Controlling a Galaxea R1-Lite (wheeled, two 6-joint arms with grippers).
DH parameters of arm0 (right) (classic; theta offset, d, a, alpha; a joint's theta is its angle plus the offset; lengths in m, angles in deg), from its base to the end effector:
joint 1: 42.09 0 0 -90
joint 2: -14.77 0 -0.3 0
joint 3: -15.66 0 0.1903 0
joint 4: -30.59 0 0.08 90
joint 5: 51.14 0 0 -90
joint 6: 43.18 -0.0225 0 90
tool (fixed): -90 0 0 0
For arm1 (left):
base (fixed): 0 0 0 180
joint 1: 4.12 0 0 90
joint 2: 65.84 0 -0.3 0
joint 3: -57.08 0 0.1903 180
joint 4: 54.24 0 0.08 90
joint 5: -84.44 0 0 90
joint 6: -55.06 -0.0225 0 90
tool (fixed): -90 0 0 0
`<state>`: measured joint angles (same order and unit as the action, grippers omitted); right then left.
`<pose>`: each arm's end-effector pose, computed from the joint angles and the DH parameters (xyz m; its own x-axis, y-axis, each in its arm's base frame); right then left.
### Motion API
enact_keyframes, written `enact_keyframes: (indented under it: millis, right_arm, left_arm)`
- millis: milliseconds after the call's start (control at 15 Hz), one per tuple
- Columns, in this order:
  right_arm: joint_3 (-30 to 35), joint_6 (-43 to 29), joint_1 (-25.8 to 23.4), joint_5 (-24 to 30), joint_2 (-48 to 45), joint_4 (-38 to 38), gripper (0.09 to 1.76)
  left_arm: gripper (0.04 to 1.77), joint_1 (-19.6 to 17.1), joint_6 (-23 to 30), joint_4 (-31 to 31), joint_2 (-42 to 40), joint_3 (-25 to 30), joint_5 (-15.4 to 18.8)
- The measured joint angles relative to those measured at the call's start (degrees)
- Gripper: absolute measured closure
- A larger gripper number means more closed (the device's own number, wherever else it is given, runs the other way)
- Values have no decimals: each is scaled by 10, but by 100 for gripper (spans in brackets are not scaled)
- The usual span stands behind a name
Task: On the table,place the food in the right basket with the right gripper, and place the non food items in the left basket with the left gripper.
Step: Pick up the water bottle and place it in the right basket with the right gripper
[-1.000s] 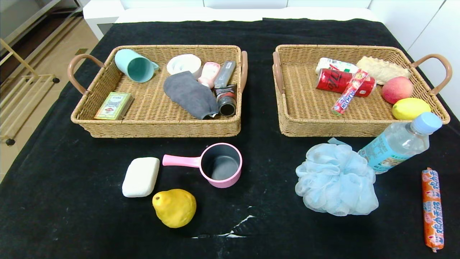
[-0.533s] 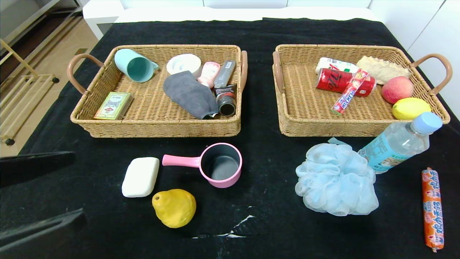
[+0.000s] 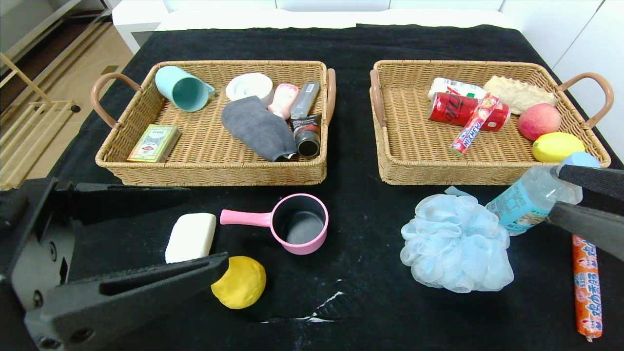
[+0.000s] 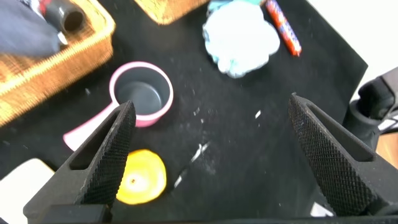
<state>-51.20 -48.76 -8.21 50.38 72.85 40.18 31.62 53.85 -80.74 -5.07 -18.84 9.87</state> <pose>0.1067 0.0770 0.2822 0.7021 0.7120 -0.0139 -0.7075 0.6996 0.1000 0.1076 -0.0848 0.2915 0.6117 -0.7680 -0.1897 0.7780 0.6275 -0.0316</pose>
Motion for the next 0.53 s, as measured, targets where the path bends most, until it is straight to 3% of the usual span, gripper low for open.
enact_keyframes:
  millis: [533]
  right_arm:
    - [11,0,-5,8,-11,4,9]
  left_arm:
    - [5,-5,-3,2,-40,27,-22]
